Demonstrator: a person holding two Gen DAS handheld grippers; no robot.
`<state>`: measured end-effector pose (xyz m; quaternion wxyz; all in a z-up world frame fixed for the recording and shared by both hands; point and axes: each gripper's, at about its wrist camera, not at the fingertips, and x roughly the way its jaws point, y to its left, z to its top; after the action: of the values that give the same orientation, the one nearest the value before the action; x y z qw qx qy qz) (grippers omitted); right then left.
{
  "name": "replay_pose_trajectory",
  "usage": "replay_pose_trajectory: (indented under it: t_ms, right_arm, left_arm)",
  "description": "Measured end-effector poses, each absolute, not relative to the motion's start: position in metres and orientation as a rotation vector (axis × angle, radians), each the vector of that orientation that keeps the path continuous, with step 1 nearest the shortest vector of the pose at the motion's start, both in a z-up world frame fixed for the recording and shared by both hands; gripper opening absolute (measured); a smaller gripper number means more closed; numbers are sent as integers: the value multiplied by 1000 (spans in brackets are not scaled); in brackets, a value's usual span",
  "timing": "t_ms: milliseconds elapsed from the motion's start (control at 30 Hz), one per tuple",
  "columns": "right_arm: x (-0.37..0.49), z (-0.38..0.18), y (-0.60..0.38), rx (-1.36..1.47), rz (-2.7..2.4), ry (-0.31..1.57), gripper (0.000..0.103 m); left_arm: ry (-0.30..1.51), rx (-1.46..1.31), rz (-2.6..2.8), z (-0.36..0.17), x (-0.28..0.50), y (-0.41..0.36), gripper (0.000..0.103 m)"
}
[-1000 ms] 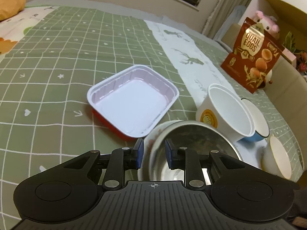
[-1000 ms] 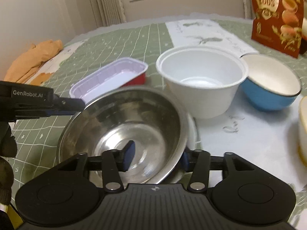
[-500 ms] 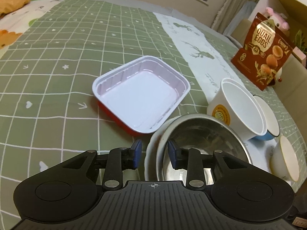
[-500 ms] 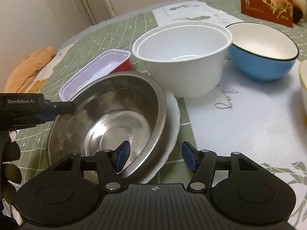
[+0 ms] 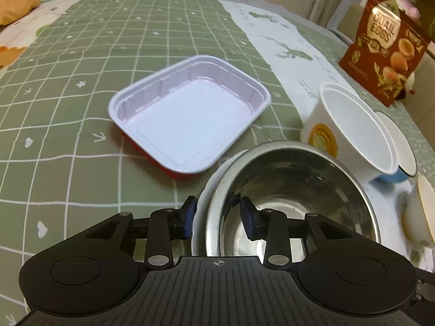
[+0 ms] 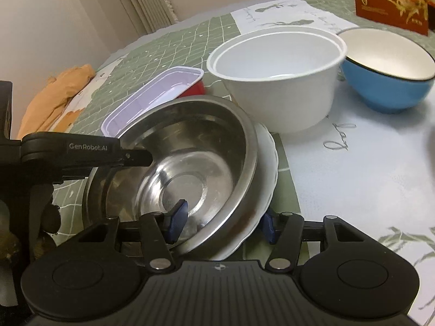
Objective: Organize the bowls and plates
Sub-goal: 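Lift the steel bowl with both grippers and lower it onto the floral plate, then open both grippers and lift them off the steel bowl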
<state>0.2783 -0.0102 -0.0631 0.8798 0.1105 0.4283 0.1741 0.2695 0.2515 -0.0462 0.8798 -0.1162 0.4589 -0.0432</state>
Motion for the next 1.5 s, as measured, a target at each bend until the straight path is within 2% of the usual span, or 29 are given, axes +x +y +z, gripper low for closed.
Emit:
replay_pose_trajectory:
  t_ms: [100, 367, 700, 900, 1033, 1167, 1233, 1300, 1367, 1500]
  right_arm:
    - [275, -63, -26, 255, 346, 898, 55]
    - [274, -59, -71, 283, 239, 851, 55]
    - [275, -64, -69, 234, 220, 837, 55]
    - [275, -62, -70, 201, 224, 834, 56]
    - [266, -41, -83, 159, 176, 720, 56]
    - [241, -3, -105, 78, 139, 516, 56]
    - [227, 18, -120, 26, 82, 393, 59]
    - [216, 37, -142, 4, 9, 293, 71]
    - [210, 52, -167, 4, -51, 240, 76]
    - [214, 66, -217, 32, -143, 274, 79]
  left_arm:
    - [964, -213, -152, -41, 262, 235, 44]
    - [964, -115, -216, -51, 260, 184, 44]
    - [975, -160, -239, -51, 262, 187, 43]
    - [975, -192, -225, -42, 261, 195, 34]
    - [880, -154, -180, -12, 245, 192, 34]
    - [720, -172, -178, 28, 226, 183, 34]
    - [609, -222, -241, 49, 217, 176, 34]
    - [489, -297, -346, 66, 208, 168, 33]
    - [415, -385, -447, 74, 206, 157, 32]
    - [471, -486, -656, 71, 224, 112, 30]
